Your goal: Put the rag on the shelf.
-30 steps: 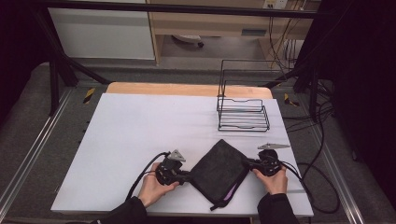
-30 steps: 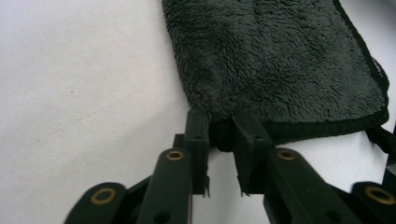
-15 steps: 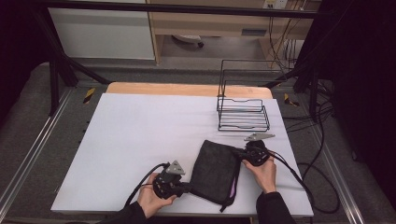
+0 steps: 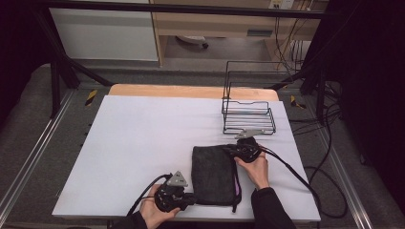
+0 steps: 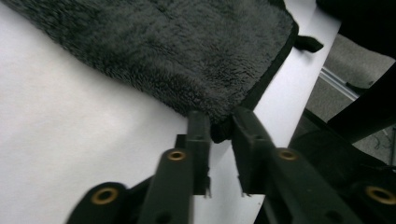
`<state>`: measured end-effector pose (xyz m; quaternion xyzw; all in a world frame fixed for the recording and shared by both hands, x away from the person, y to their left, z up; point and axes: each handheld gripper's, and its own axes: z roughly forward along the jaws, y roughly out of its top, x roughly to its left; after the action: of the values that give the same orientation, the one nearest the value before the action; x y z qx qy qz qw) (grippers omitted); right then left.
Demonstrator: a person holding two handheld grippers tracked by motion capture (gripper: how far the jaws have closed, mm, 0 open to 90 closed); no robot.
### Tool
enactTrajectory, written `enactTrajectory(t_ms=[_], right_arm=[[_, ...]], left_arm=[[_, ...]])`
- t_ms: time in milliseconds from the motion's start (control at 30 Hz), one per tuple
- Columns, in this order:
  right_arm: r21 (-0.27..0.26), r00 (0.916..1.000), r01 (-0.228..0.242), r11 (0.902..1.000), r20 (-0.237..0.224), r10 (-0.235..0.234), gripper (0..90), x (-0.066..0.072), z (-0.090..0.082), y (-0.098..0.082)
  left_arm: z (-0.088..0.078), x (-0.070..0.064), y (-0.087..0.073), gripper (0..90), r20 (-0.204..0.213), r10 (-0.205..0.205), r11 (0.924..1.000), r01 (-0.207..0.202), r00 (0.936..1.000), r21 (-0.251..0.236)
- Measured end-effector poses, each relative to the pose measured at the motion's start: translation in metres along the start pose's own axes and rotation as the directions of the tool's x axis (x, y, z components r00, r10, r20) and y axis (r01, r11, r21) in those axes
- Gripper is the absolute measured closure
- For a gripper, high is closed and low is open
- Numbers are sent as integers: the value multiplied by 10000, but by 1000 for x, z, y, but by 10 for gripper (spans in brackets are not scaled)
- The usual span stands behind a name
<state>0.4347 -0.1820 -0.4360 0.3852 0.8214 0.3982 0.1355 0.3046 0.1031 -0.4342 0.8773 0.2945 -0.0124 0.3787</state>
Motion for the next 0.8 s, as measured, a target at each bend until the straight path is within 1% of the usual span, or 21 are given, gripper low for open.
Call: enactTrajectory(t_ms=[67,100,133,167,200,233,300,333,400,500,567,633,800], right_arm=[[-352,9996,-255,9991,-105,251,619,-1,-9,0],[-516,9996,-269,9983,-45,267,566,-1,-13,0],[-577,9996,-269,9980,-2,269,535,-1,-18,-1],[-792,9992,-391,9961,-74,387,446,0,-26,-3],[-792,9992,-391,9961,-74,387,446,0,-26,-3],[-890,9990,-443,9950,-101,435,398,0,-30,-5],[-1010,9979,-646,9928,-127,637,301,1,-36,-9],[-1067,9977,-670,9920,-120,661,265,2,-39,-11],[-1140,9979,-653,9913,-92,647,201,2,-45,-15],[-1101,9965,-832,9904,-112,825,115,3,-52,-23],[-991,9955,-947,9906,-115,940,86,2,-55,-29],[-961,9949,-1010,9902,-95,1005,80,2,-56,-34],[-1124,9922,-1241,9859,-61,1242,59,1,-62,-45]], left_arm=[[-6,2,1,676,-242,35,9997,-41,9997,-243],[-8,4,1,647,-349,54,9995,-64,9994,-297],[-11,7,2,610,-482,106,9994,-121,9988,-319],[-13,9,3,535,-617,97,9992,-120,9980,-372],[-14,12,4,535,-728,50,9991,-79,9973,-408],[-16,15,5,505,-835,22,9989,-60,9965,-455],[-18,22,7,431,-1073,-45,9986,-12,9942,-535],[-18,25,8,396,-1189,-96,9982,25,9929,-601],[-19,32,10,306,-1421,-99,9984,18,9898,-571],[-19,43,14,201,-1723,-195,9984,101,9849,-551],[-18,49,18,156,-1797,-248,9987,166,9834,-473],[-18,54,21,127,-1892,-273,9986,183,9816,-494],[-19,65,36,123,-2141,-318,9967,149,9763,-799]])
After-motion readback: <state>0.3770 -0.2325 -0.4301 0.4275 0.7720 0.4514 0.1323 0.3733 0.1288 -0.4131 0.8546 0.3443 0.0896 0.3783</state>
